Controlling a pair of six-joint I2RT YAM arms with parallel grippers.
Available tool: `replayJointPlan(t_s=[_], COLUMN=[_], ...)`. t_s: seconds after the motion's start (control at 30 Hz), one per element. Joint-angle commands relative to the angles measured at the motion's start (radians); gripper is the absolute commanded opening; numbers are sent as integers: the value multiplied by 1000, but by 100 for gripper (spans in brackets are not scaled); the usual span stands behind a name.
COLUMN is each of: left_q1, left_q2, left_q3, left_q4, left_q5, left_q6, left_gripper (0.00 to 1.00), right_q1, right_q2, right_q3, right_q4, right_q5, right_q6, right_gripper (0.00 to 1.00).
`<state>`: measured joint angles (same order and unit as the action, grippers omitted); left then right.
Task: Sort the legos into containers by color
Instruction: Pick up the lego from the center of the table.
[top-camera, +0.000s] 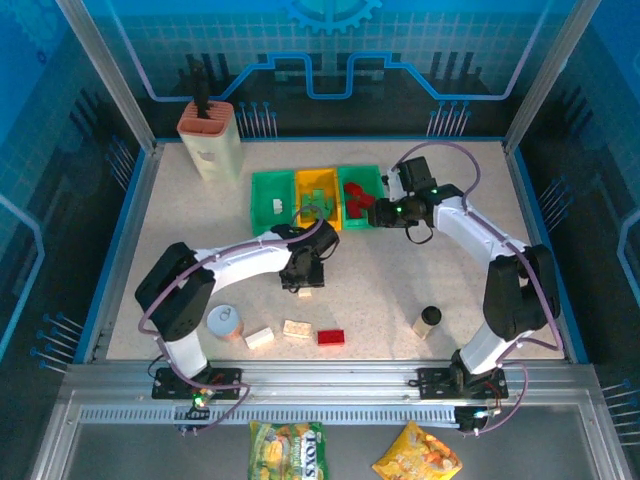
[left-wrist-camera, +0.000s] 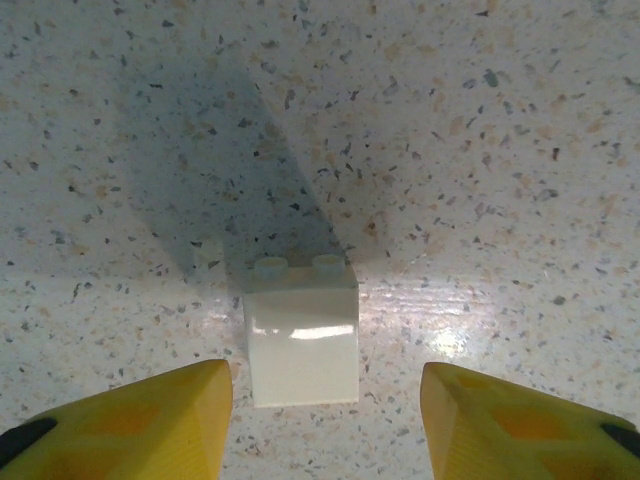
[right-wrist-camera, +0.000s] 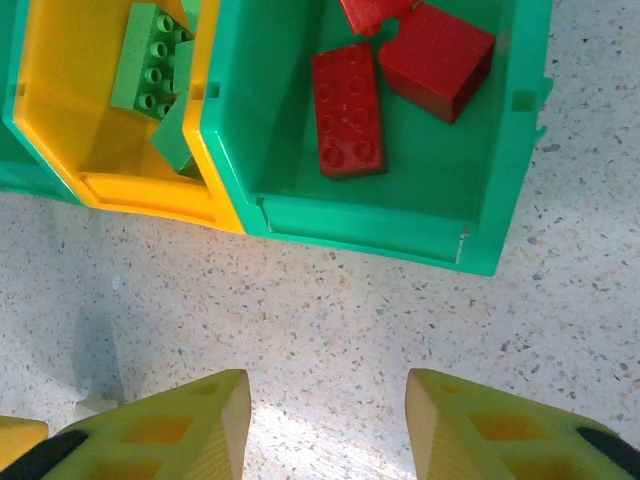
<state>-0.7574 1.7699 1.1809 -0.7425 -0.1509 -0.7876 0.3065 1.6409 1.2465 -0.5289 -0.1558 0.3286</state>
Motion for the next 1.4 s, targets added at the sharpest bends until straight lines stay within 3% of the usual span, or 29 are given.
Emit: replayJointPlan(t_s=[0.0,0.2,0.4,0.93,1.37], left_q1=[-7,-8,-11,-6,115], left_q2=[33,88,113,36,-103], left_q3=[31,37,38,67,84], left_q4=[-58,-48,-35,-80,-125], left_q5=[-17,12,28,-23,-28], left_q6=[-27,-24,-18,18,123], left_gripper=[55,55,46,38,37], right_q1=[-18,-20,-21,-20,-9], right_q2=[-28,-26,-23,-18,-33], right_q3=[-21,-34,-39,-19,-19], right_q4=[15,17,19,-6,-38], right_q5=[10,10,10,9,20], right_q6=[-14,-21,-19,-20,-19], right_gripper=[45,45,46,46,45])
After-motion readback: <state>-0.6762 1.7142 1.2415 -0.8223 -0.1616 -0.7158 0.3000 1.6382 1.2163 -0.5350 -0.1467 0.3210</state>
